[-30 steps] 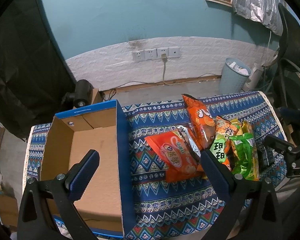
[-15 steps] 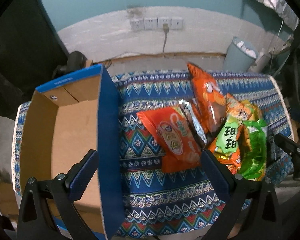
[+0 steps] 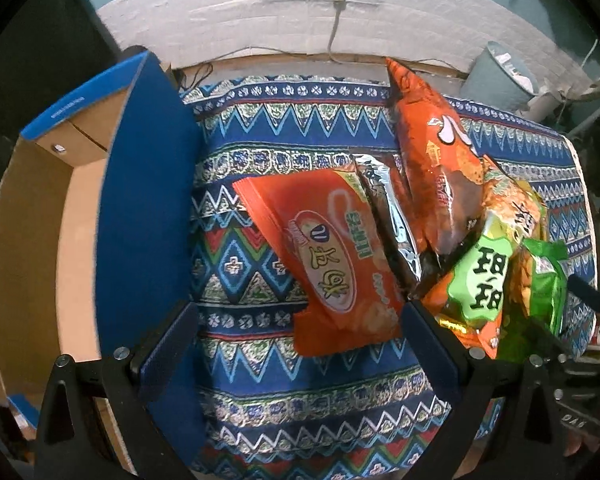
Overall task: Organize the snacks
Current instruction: 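Grasp the red-orange biscuit pack with the left gripper while the right grasps the green bag, then carry both bags over the cardboard box and release them inside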
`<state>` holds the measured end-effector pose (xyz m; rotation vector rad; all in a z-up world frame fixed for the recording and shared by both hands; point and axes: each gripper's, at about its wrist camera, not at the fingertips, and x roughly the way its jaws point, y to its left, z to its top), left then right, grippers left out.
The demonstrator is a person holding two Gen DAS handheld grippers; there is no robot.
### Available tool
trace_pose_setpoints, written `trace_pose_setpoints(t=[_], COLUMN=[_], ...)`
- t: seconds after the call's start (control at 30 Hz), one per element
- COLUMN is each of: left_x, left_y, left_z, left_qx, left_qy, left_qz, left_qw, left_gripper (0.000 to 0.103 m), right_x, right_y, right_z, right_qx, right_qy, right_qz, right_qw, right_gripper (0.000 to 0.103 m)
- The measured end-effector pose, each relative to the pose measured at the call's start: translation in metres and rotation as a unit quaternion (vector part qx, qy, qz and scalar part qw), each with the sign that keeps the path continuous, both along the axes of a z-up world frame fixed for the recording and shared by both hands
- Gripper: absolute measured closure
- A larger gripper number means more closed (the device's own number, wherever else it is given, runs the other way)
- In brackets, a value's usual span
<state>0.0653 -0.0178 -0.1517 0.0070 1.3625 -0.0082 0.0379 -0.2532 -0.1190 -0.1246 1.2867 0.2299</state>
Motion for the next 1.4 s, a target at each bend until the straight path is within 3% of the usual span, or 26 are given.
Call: trace_pose_setpoints(t=[0.23, 0.43, 0.67, 0.8, 0.87, 0.93, 1.03, 1.23, 1.4], left_x=[0.020, 0.033, 0.045, 0.048, 0.046, 0.042, 0.035, 0.028, 0.022], left_y=[-0.008, -0.014, -0.011, -0.017, -0.020, -0.028, -0.031, -0.025, -0.017], left_z=[-0.021, -0.042, -0.067, -0.069, -0.069, -0.065, -0.060, -0.051, -0.040], left_qx=[0.005, 0.012, -0.001, 0.002, 0.005, 0.011, -0.022, -0.042, -0.043], left_qy=[0.015, 0.033, 0.058, 0.044, 0.029, 0.013, 0.014, 0.005, -0.009], left_qz=[0.016, 0.017, 0.024, 0.006, -0.005, -0.014, -0.026, -0.030, -0.037], left_qw=[0.9998, 0.9992, 0.9980, 0.9990, 0.9996, 0.9997, 0.9993, 0.9986, 0.9984], left_gripper=[0.001, 0.001, 0.001, 0.001, 0.006, 0.027, 0.046, 0.063, 0.064], right_x=[0.004, 0.012, 0.018, 0.019, 0.019, 0.018, 0.015, 0.015, 0.012], right_y=[-0.003, -0.013, -0.015, -0.013, -0.012, -0.011, -0.009, -0.013, -0.011], right_z=[-0.019, -0.016, -0.034, -0.044, -0.049, -0.052, -0.046, -0.032, -0.017], right_qx=[0.000, -0.006, 0.004, 0.000, -0.005, -0.005, -0.005, 0.007, 0.015], right_qy=[0.019, 0.001, 0.015, 0.026, 0.030, 0.034, 0.023, 0.014, -0.001], right_qz=[0.006, 0.008, 0.018, 0.021, 0.024, 0.028, 0.036, 0.034, 0.033], right_qw=[1.000, 1.000, 1.000, 0.999, 0.999, 0.999, 0.999, 0.999, 0.999], right_gripper=[0.049, 0.050, 0.050, 0.050, 0.050, 0.050, 0.053, 0.057, 0.058])
